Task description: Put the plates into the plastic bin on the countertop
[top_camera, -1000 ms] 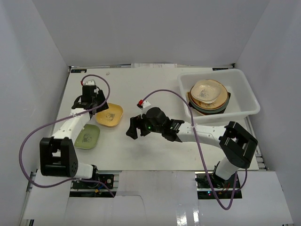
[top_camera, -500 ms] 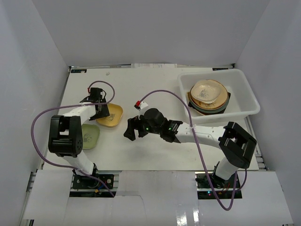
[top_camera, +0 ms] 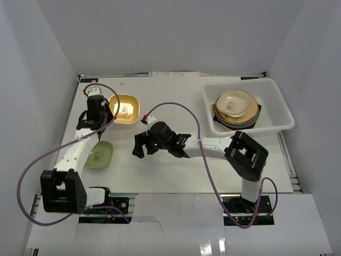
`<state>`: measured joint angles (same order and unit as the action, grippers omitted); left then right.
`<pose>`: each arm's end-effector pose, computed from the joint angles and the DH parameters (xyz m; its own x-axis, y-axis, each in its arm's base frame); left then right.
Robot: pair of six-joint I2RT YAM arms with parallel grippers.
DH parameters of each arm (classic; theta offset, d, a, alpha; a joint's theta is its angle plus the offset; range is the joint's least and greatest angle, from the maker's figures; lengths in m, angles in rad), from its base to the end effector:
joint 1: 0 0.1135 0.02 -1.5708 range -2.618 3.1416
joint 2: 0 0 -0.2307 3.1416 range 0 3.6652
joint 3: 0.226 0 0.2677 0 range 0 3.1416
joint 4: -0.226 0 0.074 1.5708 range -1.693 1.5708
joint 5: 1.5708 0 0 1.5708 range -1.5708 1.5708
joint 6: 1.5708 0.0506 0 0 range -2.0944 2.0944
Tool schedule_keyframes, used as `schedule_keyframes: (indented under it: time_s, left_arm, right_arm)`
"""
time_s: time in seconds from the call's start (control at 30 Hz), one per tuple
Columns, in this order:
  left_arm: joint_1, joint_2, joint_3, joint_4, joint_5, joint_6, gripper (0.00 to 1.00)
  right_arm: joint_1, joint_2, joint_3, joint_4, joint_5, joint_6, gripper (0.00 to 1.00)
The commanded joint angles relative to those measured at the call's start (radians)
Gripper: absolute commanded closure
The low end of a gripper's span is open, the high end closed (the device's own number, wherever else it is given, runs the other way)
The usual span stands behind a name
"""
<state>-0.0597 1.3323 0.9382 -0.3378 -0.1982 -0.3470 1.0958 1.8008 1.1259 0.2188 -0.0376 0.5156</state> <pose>0.3214 -0.0092 0.2103 -0.5975 -0.2983 -0.7443 -0.3093 0.9421 -0.1292 0.1930 0.3794 0.1671 -0.6210 -0.1302 -0.7729 -0.6872 0.5646 0.4571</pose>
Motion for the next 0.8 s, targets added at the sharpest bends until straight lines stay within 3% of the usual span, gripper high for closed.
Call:
schedule_keyframes:
  time_s: [0.0,0.23,0.37,0.43,0.57,0.63,0.67,0.7,0.77]
  left_arm:
    - [0.011,-0.209,-0.032,0.141,0.054,-0.064,1.0]
    - [0.021,-0.464,-0.104,0.243,0.137,-0.125,1.0]
    - [0.023,-0.512,-0.114,0.257,0.23,-0.145,1.0]
    - [0.023,-0.518,-0.116,0.255,0.247,-0.15,1.0]
    - [0.023,-0.535,-0.119,0.253,0.27,-0.158,1.0]
    - [0.023,-0.548,-0.118,0.25,0.27,-0.159,1.0]
    - [0.021,-0.551,-0.118,0.252,0.272,-0.162,1.0]
    - [0.021,-0.553,-0.118,0.252,0.272,-0.165,1.0]
    - [0.021,-0.553,-0.115,0.26,0.29,-0.173,1.0]
  right_arm:
    - [0.012,0.084,0.124,0.034,-0.008,0.006,0.11]
    - [0.045,0.351,0.389,0.019,-0.021,0.158,0.09]
    - [0.062,0.526,0.56,-0.021,0.013,0.215,0.09]
    - [0.07,0.577,0.653,-0.036,0.022,0.244,0.15]
    - [0.079,0.663,0.744,-0.047,0.031,0.287,0.39]
    - [0.081,0.666,0.761,-0.026,0.065,0.291,0.59]
    - [0.079,0.66,0.772,-0.015,0.085,0.287,0.77]
    - [0.079,0.654,0.772,-0.015,0.103,0.279,0.86]
    - [0.075,0.612,0.755,-0.018,0.148,0.256,0.92]
